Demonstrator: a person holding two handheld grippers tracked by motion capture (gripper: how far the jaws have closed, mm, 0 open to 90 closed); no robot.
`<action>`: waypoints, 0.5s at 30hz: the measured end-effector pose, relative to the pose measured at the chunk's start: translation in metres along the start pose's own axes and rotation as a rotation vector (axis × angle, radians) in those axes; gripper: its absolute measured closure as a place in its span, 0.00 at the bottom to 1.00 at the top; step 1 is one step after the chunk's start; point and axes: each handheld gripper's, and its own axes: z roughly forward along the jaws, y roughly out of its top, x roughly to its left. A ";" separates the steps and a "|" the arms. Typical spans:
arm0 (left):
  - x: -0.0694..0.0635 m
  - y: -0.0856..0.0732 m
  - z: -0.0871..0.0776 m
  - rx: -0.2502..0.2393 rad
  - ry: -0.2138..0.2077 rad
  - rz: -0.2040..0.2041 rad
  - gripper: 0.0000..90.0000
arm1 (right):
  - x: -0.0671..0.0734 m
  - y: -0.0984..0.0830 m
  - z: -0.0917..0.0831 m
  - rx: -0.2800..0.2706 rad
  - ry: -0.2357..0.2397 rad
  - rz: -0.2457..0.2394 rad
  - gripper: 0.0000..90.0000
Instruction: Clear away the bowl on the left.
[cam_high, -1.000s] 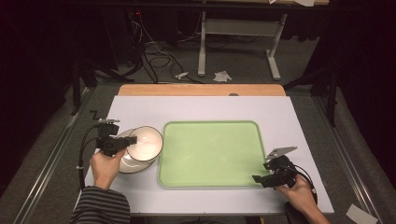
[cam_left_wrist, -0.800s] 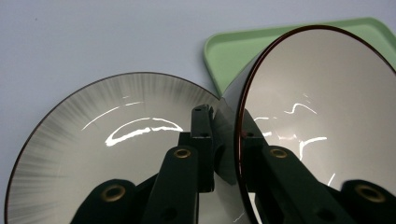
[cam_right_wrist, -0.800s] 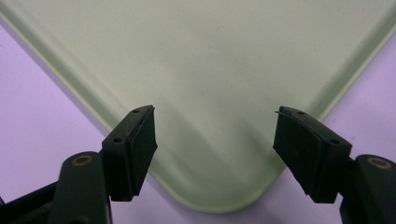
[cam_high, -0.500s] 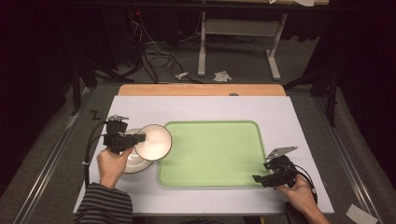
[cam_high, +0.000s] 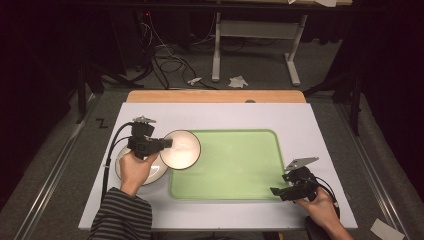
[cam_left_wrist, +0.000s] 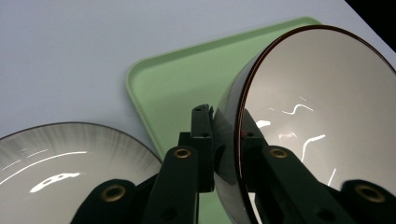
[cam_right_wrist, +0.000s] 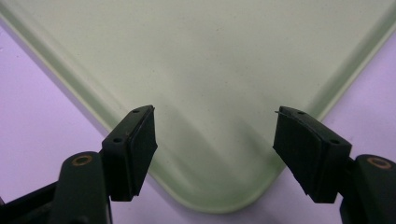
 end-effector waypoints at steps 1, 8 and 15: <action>0.000 0.000 0.000 0.000 0.000 0.000 0.91 | 0.000 0.000 0.000 0.000 0.000 0.000 0.35; -0.015 0.011 0.011 0.014 -0.031 0.034 0.91 | 0.000 0.000 0.000 0.000 -0.001 -0.004 0.35; -0.023 0.018 0.020 0.018 -0.058 0.045 0.91 | -0.001 -0.001 0.000 -0.006 0.004 -0.001 0.35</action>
